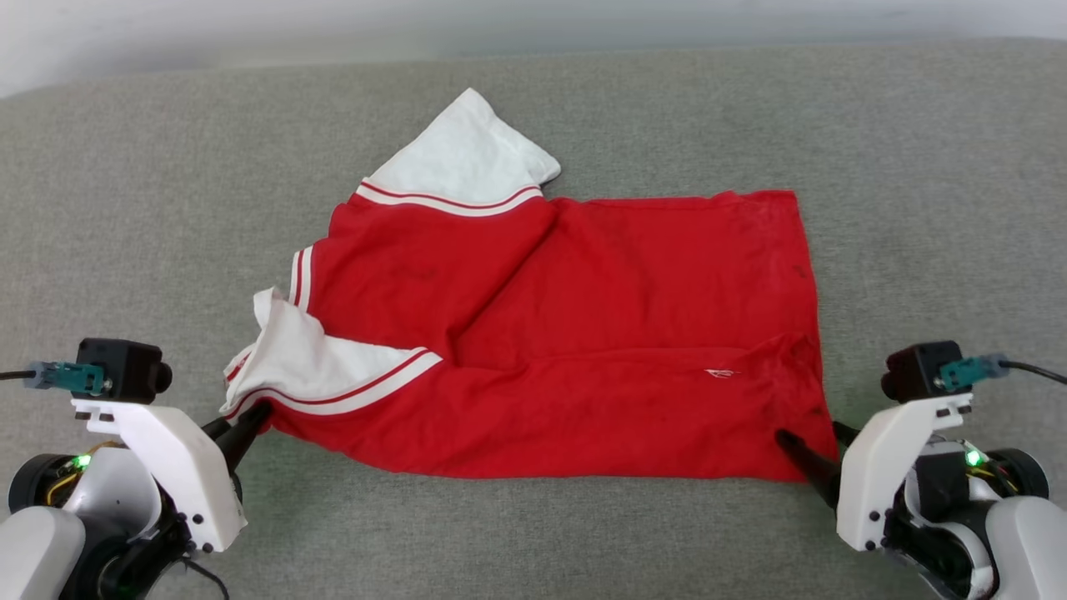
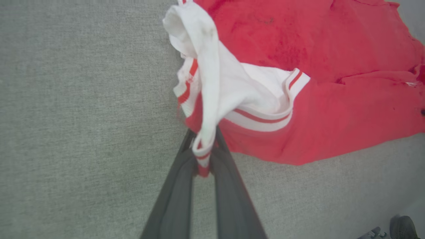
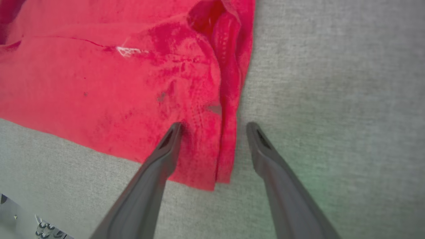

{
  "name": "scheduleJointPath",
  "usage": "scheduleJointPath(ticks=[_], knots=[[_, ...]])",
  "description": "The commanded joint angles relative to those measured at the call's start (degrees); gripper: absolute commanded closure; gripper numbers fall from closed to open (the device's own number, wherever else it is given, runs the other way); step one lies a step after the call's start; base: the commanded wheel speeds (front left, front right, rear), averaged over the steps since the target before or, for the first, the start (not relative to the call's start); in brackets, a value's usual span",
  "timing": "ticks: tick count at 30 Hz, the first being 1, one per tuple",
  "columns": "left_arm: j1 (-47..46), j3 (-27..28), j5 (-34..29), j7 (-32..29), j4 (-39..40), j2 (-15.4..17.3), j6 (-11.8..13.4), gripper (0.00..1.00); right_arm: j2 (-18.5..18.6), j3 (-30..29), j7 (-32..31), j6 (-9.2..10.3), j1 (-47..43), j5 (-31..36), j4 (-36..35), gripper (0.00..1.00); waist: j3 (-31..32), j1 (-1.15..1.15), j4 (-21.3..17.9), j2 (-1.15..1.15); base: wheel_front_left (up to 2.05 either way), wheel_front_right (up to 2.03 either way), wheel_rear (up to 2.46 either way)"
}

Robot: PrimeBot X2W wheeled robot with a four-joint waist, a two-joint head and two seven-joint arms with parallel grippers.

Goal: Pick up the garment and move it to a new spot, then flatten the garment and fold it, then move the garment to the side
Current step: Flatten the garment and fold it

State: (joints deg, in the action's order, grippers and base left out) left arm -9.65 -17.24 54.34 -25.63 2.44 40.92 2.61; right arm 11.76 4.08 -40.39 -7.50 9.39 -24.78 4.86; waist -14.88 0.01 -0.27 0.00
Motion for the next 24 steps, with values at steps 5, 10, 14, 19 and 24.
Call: scheduleJointPath(ticks=[5, 10, 14, 19, 24], knots=[[-0.65, -0.63, -0.91, 0.99, 0.63, -0.86, 0.26, 1.0, -1.87, 3.19, -4.72, -0.01, 0.53, -1.37, 4.57, 0.08, -1.85, -0.01, 1.67, 0.0, 0.0, 0.0, 0.0], [-0.03, -1.14, -0.88, 1.54, -0.24, -1.33, -0.2, 1.0, -2.11, 3.27, -5.61, -0.06, 0.77, -2.1, 6.16, 1.0, -1.23, -0.01, 1.71, 0.0, 0.0, 0.0, 0.0], [1.15, -1.54, -0.52, 2.34, -1.26, -2.06, -0.56, 1.0, -0.63, 2.83, -4.71, 0.01, 0.4, -2.62, 6.26, 1.0, 1.27, -0.01, 1.53, 0.0, 0.0, 0.0, 0.0], [3.7, -1.79, 0.2, 3.28, -1.76, -2.47, -0.92, 1.0, 0.71, 3.34, -3.48, 0.01, 0.27, -3.13, 4.95, 1.0, 5.25, -0.01, 1.29, 0.0, 0.0, 0.0, 0.0], [7.48, -1.93, 1.15, 3.58, -1.1, -2.46, -0.5, 1.0, 2.23, 3.98, -3.57, 0.01, -1.85, -4.01, 3.48, 1.0, 9.75, -0.01, 1.53, 0.0, 0.0, 0.0, 0.0]])
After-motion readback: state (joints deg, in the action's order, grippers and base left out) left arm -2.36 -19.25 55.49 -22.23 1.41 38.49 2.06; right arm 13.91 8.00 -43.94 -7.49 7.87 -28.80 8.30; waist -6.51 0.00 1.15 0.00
